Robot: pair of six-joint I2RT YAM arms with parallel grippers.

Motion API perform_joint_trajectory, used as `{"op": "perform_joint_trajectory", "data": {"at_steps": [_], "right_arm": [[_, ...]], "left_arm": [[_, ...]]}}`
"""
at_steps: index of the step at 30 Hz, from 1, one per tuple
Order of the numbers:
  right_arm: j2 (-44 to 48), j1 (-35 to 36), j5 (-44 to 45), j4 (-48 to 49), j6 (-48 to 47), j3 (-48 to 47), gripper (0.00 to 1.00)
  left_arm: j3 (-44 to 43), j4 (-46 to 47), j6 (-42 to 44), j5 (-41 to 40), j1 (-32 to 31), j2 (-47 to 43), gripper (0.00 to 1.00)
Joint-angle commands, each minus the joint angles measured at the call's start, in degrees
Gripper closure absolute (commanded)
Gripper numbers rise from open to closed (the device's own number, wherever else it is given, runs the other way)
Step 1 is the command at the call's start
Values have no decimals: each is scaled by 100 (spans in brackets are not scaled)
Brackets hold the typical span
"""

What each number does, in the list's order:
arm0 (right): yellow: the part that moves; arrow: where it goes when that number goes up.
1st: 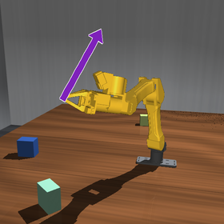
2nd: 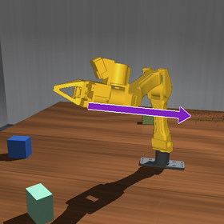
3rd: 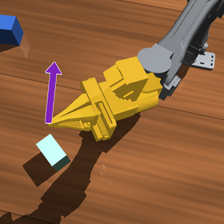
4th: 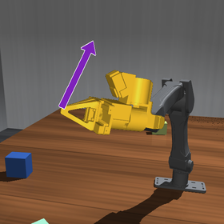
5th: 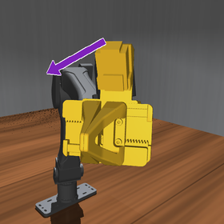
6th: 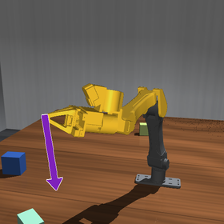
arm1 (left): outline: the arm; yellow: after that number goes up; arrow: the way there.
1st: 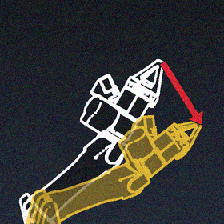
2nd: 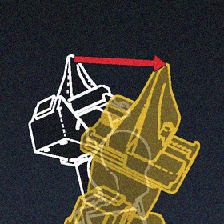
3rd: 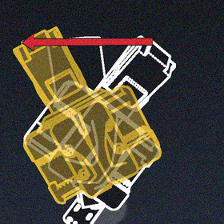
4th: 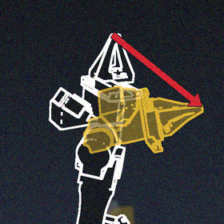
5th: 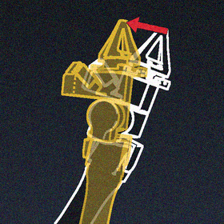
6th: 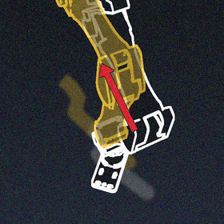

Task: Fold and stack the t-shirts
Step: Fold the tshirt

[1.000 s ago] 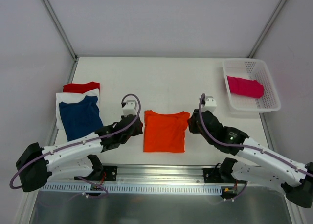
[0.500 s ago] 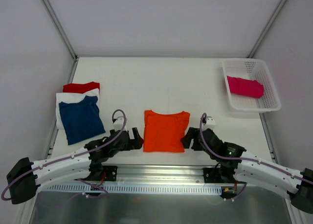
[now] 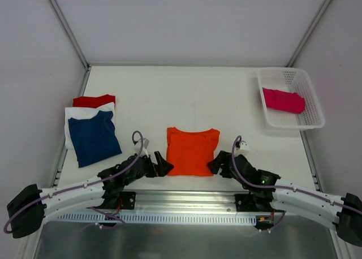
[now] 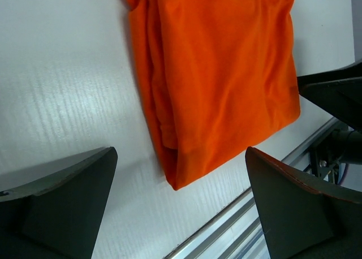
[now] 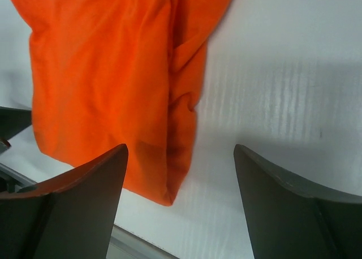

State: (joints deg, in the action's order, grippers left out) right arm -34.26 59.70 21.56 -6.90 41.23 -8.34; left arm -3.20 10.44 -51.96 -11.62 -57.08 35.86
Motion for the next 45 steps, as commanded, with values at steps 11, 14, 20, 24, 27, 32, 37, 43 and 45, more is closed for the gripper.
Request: {"op": "perform_joint_trajectory", "data": {"at_steps": [11, 14, 20, 24, 27, 32, 37, 43, 45], "right_arm": [[-625, 112, -91, 1111, 456, 394, 20], [-705, 112, -99, 1225, 456, 394, 20], [-889, 138, -126, 1410, 421, 351, 20], [-1074, 173, -152, 1621, 394, 307, 20], [-1258, 235, -152, 1735, 386, 236, 20], [-1495, 375, -100, 1867, 377, 96, 20], [-1601, 490, -47, 1876, 342, 17, 20], [-1549, 534, 6, 1762, 333, 16, 20], [-1522, 525, 50, 1744, 333, 25, 20]], "left_arm": [[285, 1575, -103, 511, -58, 1073, 1], [285, 1567, -77, 485, -58, 1029, 1], [285, 1733, -24, 459, -58, 1099, 1], [285, 2006, -24, 485, -58, 1379, 1], [285, 2269, -33, 511, -58, 1696, 1], [285, 2761, -33, 564, -66, 2249, 1], [241, 3200, -24, 608, -66, 2874, 1], [171, 2939, 11, 565, -58, 2963, 2], [171, 2536, 46, 468, -58, 2639, 2]]}}
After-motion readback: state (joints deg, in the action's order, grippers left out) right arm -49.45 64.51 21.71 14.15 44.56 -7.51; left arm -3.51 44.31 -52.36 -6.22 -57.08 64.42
